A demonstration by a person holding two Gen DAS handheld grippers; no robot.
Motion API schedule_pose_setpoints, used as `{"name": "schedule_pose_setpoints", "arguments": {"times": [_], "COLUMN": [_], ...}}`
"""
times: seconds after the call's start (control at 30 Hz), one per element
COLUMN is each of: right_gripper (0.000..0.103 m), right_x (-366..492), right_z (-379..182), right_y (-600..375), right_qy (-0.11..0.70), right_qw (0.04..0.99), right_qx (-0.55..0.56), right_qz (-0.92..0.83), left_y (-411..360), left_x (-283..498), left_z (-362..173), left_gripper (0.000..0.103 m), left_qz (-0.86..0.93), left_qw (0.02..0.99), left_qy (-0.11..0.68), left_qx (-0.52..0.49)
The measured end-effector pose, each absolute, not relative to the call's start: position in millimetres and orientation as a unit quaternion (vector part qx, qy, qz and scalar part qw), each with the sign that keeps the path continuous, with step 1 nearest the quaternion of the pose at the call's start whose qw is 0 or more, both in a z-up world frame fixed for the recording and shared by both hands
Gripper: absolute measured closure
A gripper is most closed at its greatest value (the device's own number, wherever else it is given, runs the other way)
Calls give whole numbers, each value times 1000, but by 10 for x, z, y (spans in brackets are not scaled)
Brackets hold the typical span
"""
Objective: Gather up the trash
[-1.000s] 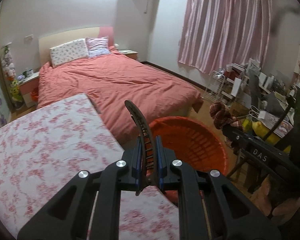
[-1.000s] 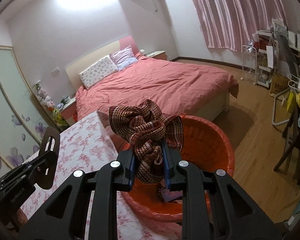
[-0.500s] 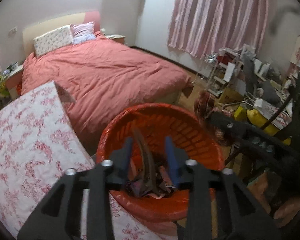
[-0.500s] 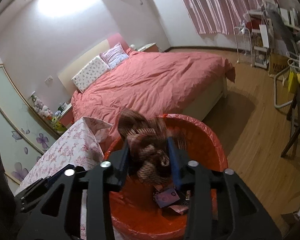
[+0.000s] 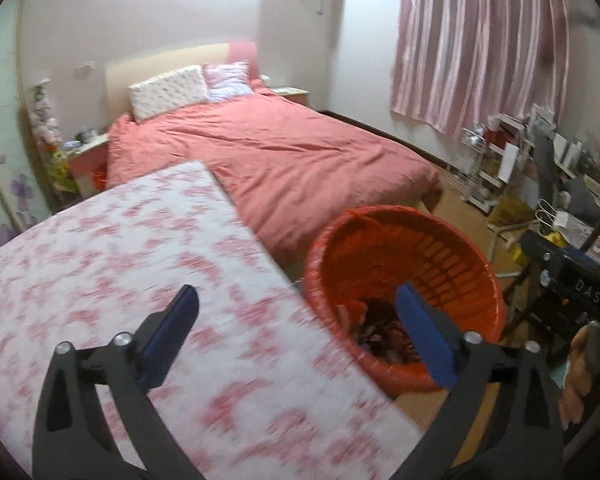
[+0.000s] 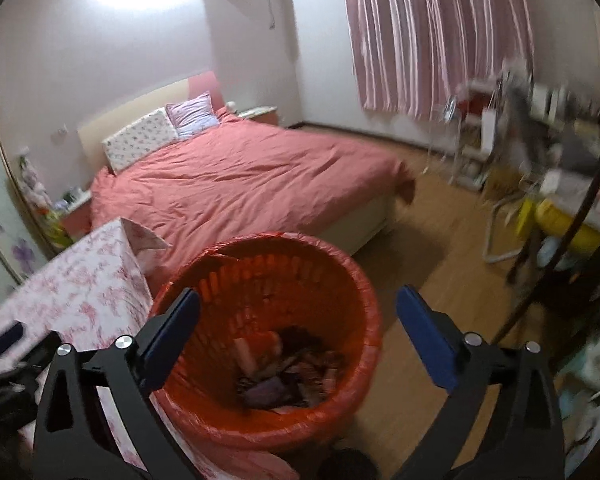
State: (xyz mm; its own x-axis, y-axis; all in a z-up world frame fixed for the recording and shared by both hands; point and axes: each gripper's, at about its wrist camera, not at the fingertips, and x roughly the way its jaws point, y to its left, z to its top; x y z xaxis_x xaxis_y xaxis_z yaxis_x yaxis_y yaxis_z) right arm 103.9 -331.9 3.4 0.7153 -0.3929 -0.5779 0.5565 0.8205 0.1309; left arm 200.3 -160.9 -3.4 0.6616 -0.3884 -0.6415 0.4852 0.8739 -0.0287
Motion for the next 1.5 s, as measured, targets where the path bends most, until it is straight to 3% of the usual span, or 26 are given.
{"name": "schedule_pose_setpoints", "arguments": {"times": [0.3,0.47,0.83,1.5], "right_gripper": [2,2,2,2], "right_x": [649,301,-121,-183], "right_z": [154,262,315,129], "right_y": [-2862,-2535,-1922,-1725], "right_qy": [311,252,171,245], "right_qw": [922,949,950,939], "right_qx": [126,103,38,70], "right_qz": [-194,-160,-258,-230], "left_y": [-765,-394,-91,34], "left_x": [1485,1120,346,37], "left_z": [94,135,191,193], "left_gripper": [4,4,4,4], "left_qz": [-161,-138,-70,-58], "left_qw": [926,941,970,971], "left_qy": [337,308,229,231], "left_qx": [55,34,37,8]}}
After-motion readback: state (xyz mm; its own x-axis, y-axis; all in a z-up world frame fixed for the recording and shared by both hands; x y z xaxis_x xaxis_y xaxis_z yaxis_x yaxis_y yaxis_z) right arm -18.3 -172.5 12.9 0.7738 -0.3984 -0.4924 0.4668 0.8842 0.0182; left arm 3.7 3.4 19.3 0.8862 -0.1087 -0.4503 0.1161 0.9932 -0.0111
